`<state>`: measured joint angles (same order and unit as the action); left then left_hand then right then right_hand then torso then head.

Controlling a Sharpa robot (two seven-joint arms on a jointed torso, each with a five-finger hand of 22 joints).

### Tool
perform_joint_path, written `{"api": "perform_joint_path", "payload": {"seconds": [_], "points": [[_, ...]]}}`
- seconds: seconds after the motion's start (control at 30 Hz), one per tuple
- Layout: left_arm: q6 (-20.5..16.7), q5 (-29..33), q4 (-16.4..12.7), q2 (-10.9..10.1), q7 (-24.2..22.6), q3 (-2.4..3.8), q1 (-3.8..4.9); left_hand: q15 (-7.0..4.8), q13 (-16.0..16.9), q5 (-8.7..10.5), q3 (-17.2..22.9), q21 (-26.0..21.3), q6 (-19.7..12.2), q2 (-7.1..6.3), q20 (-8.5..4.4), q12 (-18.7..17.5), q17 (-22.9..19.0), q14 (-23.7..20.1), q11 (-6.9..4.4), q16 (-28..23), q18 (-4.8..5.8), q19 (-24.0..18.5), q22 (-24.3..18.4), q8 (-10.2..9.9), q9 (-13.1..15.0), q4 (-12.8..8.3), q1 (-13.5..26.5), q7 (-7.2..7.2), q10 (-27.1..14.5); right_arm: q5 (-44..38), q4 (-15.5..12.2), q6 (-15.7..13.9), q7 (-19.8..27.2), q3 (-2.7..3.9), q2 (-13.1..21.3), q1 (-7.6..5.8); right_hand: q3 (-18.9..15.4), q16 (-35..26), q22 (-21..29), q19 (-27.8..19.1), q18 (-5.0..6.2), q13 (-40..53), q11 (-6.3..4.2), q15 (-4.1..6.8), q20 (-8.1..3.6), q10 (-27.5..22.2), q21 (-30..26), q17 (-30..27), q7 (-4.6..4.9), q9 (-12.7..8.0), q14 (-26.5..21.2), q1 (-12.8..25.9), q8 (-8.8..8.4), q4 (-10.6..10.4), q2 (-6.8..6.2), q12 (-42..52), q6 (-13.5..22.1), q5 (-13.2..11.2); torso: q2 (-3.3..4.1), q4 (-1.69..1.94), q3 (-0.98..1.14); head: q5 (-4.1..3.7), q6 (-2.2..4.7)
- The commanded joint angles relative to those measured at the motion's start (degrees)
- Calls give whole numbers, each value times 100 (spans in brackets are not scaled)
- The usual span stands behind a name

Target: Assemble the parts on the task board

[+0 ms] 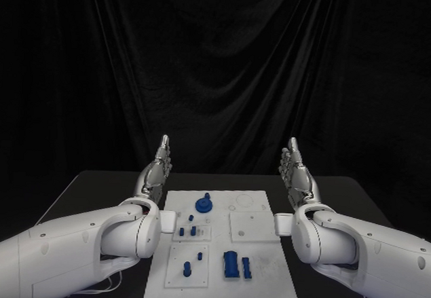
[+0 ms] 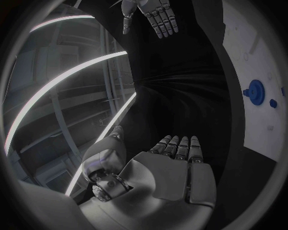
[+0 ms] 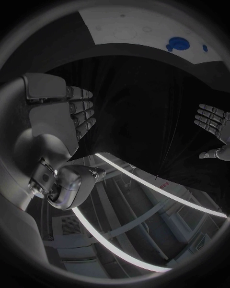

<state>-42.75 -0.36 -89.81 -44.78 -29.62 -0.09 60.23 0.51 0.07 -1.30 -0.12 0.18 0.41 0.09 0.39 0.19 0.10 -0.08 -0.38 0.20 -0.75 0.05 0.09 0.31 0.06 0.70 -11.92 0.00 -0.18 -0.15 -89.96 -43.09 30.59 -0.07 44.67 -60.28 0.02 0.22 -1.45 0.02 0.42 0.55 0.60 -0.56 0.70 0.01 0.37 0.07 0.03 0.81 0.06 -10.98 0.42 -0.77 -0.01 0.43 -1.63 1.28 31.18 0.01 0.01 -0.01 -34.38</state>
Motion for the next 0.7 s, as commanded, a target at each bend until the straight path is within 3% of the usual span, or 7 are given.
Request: {"api": "perform_joint_path", "payload": {"seconds": [0.03, 0.23, 0.27, 0.3, 0.7], "points": [[-136, 36, -14, 9, -18, 9, -7, -51, -7, 130, 12, -18, -41, -9, -39, -19, -10, 8, 38, -20, 75, -5, -9, -31, -6, -70, 380, 0, 18, 15, 0, -102, -80, 7, 2, 12, -2, -22, 145, -2, -42, -55, -60, 56, -70, -1, -37, -7, -3, -81, -6, 350, -42, 77, 1, -43, 163, -128, 0, -1, -1, 1, 0], [-136, 36, -14, 9, -18, 9, -7, -51, -7, 130, 12, -18, -41, -9, -39, -19, -10, 8, 38, -20, 75, -5, -9, -31, -6, -70, 605, 0, 18, 15, 0, -102, -80, 7, 2, 12, -2, -22, 145, -2, -42, -55, -60, 56, -70, -1, -37, -7, -3, -81, -6, 637, -42, 77, 1, -43, 163, -128, 0, -1, -1, 1, 0], [-136, 36, -14, 9, -18, 9, -7, -51, -7, 130, 12, -18, -41, -9, -39, -19, -10, 8, 38, -20, 75, -5, -9, -31, -6, -70, 709, 0, 18, 15, 0, -102, -80, 7, 2, 12, -2, -22, 145, -2, -42, -55, -60, 56, -70, -1, -37, -7, -3, -81, -6, 1098, -42, 77, 1, -43, 163, -128, 0, -1, -1, 1, 0], [-136, 36, -14, 9, -18, 9, -7, -51, -7, 130, 12, -18, -41, -9, -39, -19, -10, 8, 38, -20, 75, -5, -9, -31, -6, -70, 1192, 0, 18, 15, 0, -102, -80, 7, 2, 12, -2, -22, 145, -2, -42, -55, -60, 56, -70, -1, -37, -7, -3, -81, -6, 1098, -42, 77, 1, -43, 163, -128, 0, -1, -1, 1, 0], [-136, 36, -14, 9, -18, 9, -7, -51, -7, 130, 12, -18, -41, -9, -39, -19, -10, 8, 38, -20, 75, -5, -9, -31, -6, -70, 1192, 0, 18, 15, 0, -102, -80, 7, 2, 12, -2, -22, 145, -2, -42, -55, -60, 56, -70, -1, -37, -7, -3, -81, -6, 1098, -42, 77, 1, -43, 163, -128, 0, -1, -1, 1, 0]]}}
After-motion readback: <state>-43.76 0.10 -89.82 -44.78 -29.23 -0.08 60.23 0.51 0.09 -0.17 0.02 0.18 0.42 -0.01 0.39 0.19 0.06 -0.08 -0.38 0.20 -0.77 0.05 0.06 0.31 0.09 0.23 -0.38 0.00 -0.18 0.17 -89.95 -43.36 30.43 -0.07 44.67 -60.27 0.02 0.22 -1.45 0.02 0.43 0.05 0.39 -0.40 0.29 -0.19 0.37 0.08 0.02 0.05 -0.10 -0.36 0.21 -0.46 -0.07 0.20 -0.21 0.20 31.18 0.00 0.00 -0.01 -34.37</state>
